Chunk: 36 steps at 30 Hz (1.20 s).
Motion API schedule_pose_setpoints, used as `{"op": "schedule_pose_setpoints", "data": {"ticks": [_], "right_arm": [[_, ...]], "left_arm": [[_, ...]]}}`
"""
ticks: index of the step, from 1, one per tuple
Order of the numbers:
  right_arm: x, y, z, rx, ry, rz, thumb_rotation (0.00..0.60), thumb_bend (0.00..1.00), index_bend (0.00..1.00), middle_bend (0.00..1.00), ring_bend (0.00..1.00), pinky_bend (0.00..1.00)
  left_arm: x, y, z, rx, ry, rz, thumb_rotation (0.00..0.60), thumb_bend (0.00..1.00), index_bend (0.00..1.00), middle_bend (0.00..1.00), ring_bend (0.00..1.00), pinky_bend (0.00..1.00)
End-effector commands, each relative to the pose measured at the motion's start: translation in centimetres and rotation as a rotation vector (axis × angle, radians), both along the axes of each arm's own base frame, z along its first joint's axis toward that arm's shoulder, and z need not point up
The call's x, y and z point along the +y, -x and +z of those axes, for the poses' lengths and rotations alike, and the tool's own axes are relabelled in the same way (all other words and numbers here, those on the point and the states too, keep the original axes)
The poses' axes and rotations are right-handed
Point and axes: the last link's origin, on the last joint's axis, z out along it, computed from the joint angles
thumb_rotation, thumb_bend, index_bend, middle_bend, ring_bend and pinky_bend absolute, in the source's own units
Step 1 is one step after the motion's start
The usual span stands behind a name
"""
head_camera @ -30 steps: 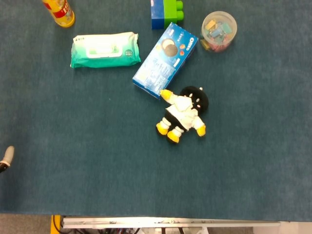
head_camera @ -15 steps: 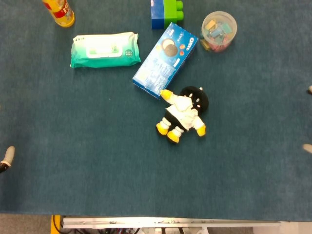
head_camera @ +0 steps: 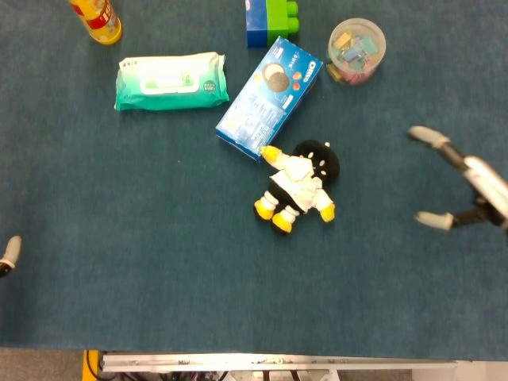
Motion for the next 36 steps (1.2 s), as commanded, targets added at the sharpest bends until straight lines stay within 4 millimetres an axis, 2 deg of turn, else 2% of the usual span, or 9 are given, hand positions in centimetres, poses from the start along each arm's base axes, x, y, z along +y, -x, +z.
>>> {"op": "schedule_pose_setpoints", "data": {"ticks": [1,7,23,36], "right_arm": [[-2.0,-1.2,-2.4,-0.038,-0.062,0.009,0.297,0.0,0.0,0.05,0.0,0.0],[-4.1,-2.5,-4.8,-0.062,-0.089,0.016,0.283,0.0,0.0,0.04,0.0,0.0],[-7.7,-5.3,-10.3,-0.072,-0.214,0.011,0.282,0.0,0.0,0.04,0.0,0.0],[-8.9,-6.3,-14.0,-0.027,-0.266,0.041,0.281,0.0,0.0,0.04,0.0,0.0]], "left_arm": [[0.1,0.1,-0.1,0.003,0.002,0.005,0.6,0.34,0.03,0.06,0.08,0.07],[0.3,0.4,-0.2,0.006,0.003,0.017,0.6,0.34,0.03,0.06,0.08,0.07],[0.4,0.8,0.0,0.008,-0.005,0.038,0.6,0.34,0.03,0.06,0.08,0.07],[0.3,1.2,0.3,0.007,-0.009,0.048,0.6,0.34,0.03,0.06,0.08,0.07]]}}
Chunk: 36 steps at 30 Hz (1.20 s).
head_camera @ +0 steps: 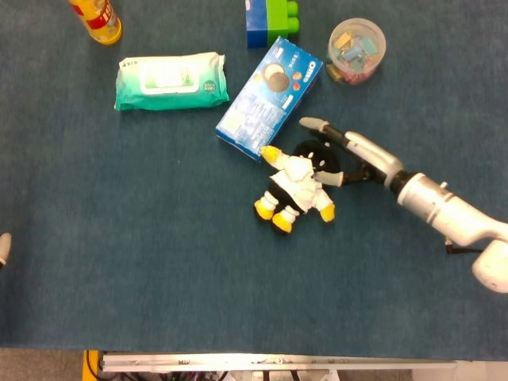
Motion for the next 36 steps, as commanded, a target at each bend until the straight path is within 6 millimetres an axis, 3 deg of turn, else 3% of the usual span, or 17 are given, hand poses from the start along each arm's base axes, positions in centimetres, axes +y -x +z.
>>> {"op": "schedule_pose_setpoints", "data": {"ticks": [1,8,16,22,29,36], "right_arm": [[0.0,-0.5,-0.9,0.003,-0.024,0.017,0.281,0.0,0.0,0.04,0.0,0.0],[0.9,-0.8,-1.3,-0.018,-0.054,0.05,0.281,0.0,0.0,0.04,0.0,0.0],[3.0,0.5,0.8,-0.034,-0.041,0.073,0.281,0.0,0.0,0.05,0.0,0.0],[2.3,0.5,1.6,-0.026,-0.006,0.065,0.281,0.0,0.0,0.05,0.0,0.0],[1.3,-0.2,0.4,-0.014,-0.01,0.053,0.281,0.0,0.0,0.05,0.0,0.0],[1.6,-0.8,-0.9,0.004,-0.043,0.077,0.281,0.0,0.0,0.05,0.0,0.0]], "left_arm": [[0.0,0.0,0.1,0.0,-0.003,0.003,0.6,0.34,0.03,0.06,0.08,0.07],[-0.2,0.0,0.0,0.004,0.001,0.005,0.6,0.34,0.03,0.06,0.08,0.07],[-0.2,0.0,-0.1,0.005,0.002,0.003,0.6,0.34,0.03,0.06,0.08,0.07],[-0.2,-0.1,-0.1,0.004,0.004,-0.002,0.6,0.34,0.03,0.06,0.08,0.07],[-0.1,0.0,0.0,0.005,0.002,0.001,0.6,0.34,0.03,0.06,0.08,0.07],[-0.2,0.2,0.2,0.004,-0.004,0.009,0.6,0.34,0.03,0.06,0.08,0.07]]}}
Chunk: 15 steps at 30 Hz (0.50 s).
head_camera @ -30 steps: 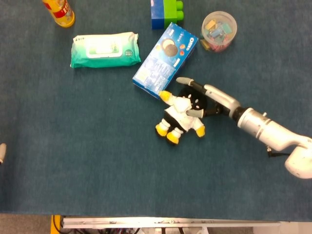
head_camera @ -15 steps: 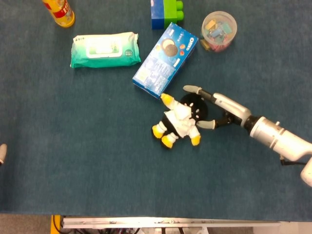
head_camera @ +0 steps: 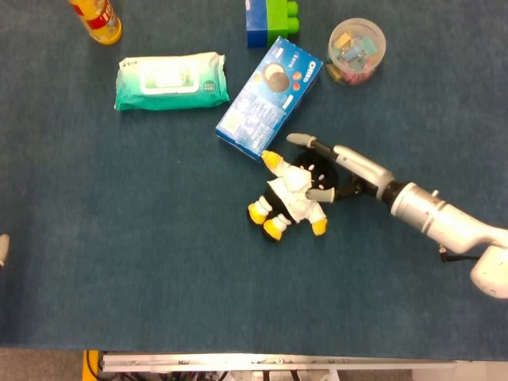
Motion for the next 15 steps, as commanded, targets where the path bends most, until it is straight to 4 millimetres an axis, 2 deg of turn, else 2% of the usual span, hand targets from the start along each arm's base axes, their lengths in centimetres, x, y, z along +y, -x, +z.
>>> {"op": "schedule_pose_setpoints", "data": {"ticks": [1,7,11,15], "right_arm": [[0.3,-0.1,-0.2,0.004,-0.009,0.012,0.281,0.0,0.0,0.05,0.0,0.0],[1.5,0.4,0.3,0.002,-0.019,0.034,0.282,0.0,0.0,0.05,0.0,0.0],[2.8,0.9,1.4,0.005,-0.022,0.056,0.281,0.0,0.0,0.05,0.0,0.0],[3.3,1.5,2.5,0.016,0.004,0.061,0.282,0.0,0.0,0.05,0.0,0.0]], "left_arm": [[0.0,0.1,0.0,0.0,-0.002,0.003,0.6,0.34,0.03,0.06,0.08,0.07],[-0.1,0.2,0.0,0.001,0.002,0.003,0.6,0.34,0.03,0.06,0.08,0.07],[-0.1,0.1,0.0,-0.001,0.0,-0.001,0.6,0.34,0.03,0.06,0.08,0.07],[-0.2,0.2,-0.1,0.002,0.003,0.0,0.6,0.34,0.03,0.06,0.08,0.07]]}}
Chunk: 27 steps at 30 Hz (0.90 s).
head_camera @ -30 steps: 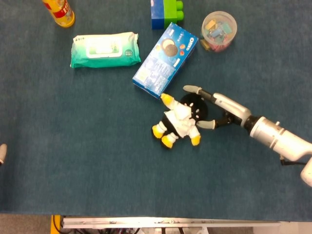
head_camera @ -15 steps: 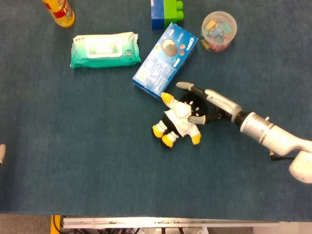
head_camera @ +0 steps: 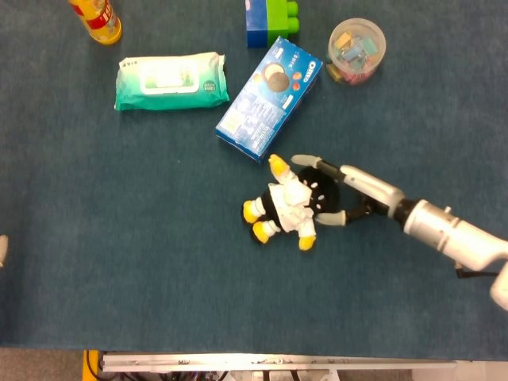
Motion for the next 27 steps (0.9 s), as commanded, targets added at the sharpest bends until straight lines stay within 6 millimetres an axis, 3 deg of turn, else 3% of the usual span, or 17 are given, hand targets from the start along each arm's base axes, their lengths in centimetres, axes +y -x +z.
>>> {"op": "schedule_pose_setpoints", "data": {"ticks": [1,11,19,27], "right_arm": [[0.4,0.5,0.8,0.003,0.023,-0.001,0.282,0.0,0.0,0.05,0.0,0.0],[-1.3,-0.6,-0.5,0.001,0.044,-0.017,0.281,0.0,0.0,0.05,0.0,0.0],[-1.2,-0.8,-2.1,0.032,0.024,-0.007,0.28,0.0,0.0,0.05,0.0,0.0],[0.1,0.0,-0.7,0.019,0.025,0.015,0.281,0.0,0.0,0.05,0.0,0.0]], "left_arm": [[0.0,0.0,-0.1,0.002,0.004,0.002,0.6,0.34,0.03,0.06,0.08,0.07],[0.0,0.1,-0.1,0.004,0.002,0.006,0.6,0.34,0.03,0.06,0.08,0.07],[-0.1,0.4,0.0,0.004,0.002,0.015,0.6,0.34,0.03,0.06,0.08,0.07],[-0.2,0.6,0.0,0.002,0.003,0.016,0.6,0.34,0.03,0.06,0.08,0.07]]}}
